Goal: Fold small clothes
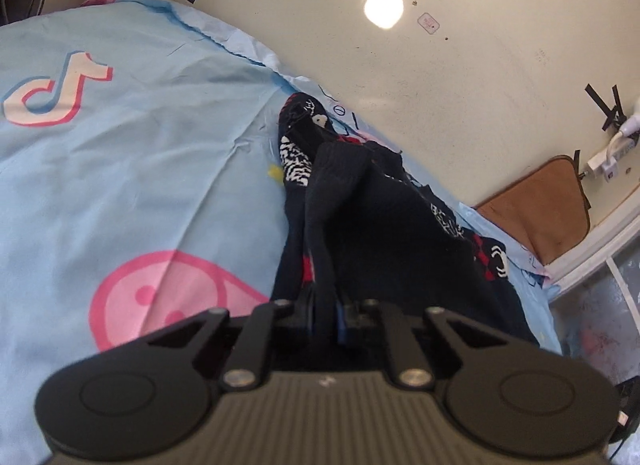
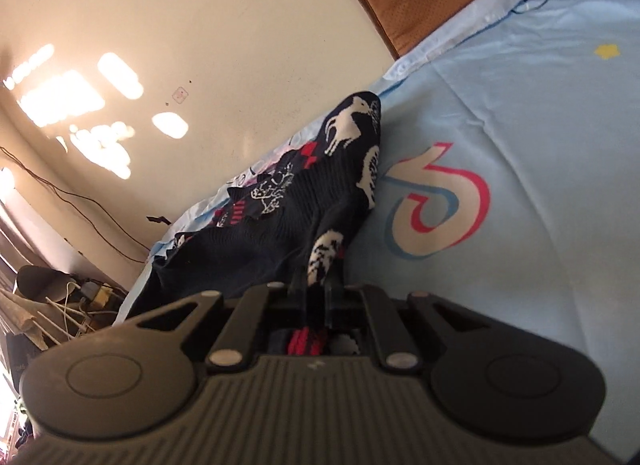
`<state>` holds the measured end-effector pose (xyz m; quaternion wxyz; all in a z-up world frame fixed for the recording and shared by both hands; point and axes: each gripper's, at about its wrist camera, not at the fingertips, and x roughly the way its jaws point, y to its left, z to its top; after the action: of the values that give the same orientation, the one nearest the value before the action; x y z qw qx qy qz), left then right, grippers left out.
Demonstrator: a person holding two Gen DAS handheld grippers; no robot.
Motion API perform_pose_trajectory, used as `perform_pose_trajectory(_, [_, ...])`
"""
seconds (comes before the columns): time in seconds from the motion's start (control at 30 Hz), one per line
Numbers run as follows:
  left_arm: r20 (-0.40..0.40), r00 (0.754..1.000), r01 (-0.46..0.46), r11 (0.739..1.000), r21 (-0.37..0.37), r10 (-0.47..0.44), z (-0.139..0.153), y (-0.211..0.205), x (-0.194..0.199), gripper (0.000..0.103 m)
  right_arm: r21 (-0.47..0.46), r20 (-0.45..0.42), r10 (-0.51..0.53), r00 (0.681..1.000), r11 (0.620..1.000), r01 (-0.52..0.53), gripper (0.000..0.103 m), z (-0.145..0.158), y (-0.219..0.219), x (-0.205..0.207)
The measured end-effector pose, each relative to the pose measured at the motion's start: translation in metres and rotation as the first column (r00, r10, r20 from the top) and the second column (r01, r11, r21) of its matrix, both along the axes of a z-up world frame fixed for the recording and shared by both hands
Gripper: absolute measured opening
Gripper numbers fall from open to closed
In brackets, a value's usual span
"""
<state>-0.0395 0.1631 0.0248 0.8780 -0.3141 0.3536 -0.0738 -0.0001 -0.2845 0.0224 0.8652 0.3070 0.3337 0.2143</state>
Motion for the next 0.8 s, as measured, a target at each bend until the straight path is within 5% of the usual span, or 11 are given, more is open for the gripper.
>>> perform_pose_trajectory(0.17, [-0.032, 0.999, 0.024, 0.999, -0.039, -0.026, -0.001, 0.012, -0.039, 0.008, -0.032, 0.054, 0.036, 0.998, 0.999, -0.035, 0.009, 0.014, -0.002, -0.027])
perform_pose_trajectory(0.33, [-0.062, 0.998, 0.008, 0.997, -0.076, -0.013, -0.016, 0.02, -0.05, 0.014, -0.049, -0.039, 0.022, 0.999, 0.999, -0.024, 0.01, -0.015, -0.001, -0.03])
perform_pose_trajectory(0.4, [-0.053, 0.999, 0.009, 0.997, -0.081, -0.013, -0.013, 0.02, -0.051, 0.018, 0.014, -0.043, 0.001, 0.999, 1.0, -0.001, 0.013, -0.02, -0.007, -0.033])
perform_pose_trajectory(0.47, [-0.02, 1.0, -0.001, 0.998, -0.065, 0.0, -0.006, 0.021, -0.055, 0.039, 0.028, -0.025, -0.029, 0.999, 0.999, 0.029, 0.023, -0.014, -0.013, -0.037])
perform_pose_trajectory(0.53, [0.033, 0.999, -0.026, 0.999, -0.031, 0.027, 0.006, 0.022, -0.062, 0.05, 0.008, 0.043, -0.093, 0.995, 0.996, 0.093, 0.044, -0.003, -0.02, -0.045])
perform_pose_trajectory(0.7, [0.202, 0.976, -0.072, 0.997, -0.038, 0.078, 0.035, 0.024, -0.068, 0.064, -0.067, 0.16, -0.164, 0.973, 0.982, 0.176, 0.049, 0.015, -0.017, -0.053])
perform_pose_trajectory(0.8, [0.256, 0.961, -0.101, 0.995, -0.019, 0.102, 0.045, 0.011, -0.059, 0.08, -0.1, 0.216, -0.189, 0.958, 0.972, 0.214, 0.061, 0.015, -0.004, -0.054])
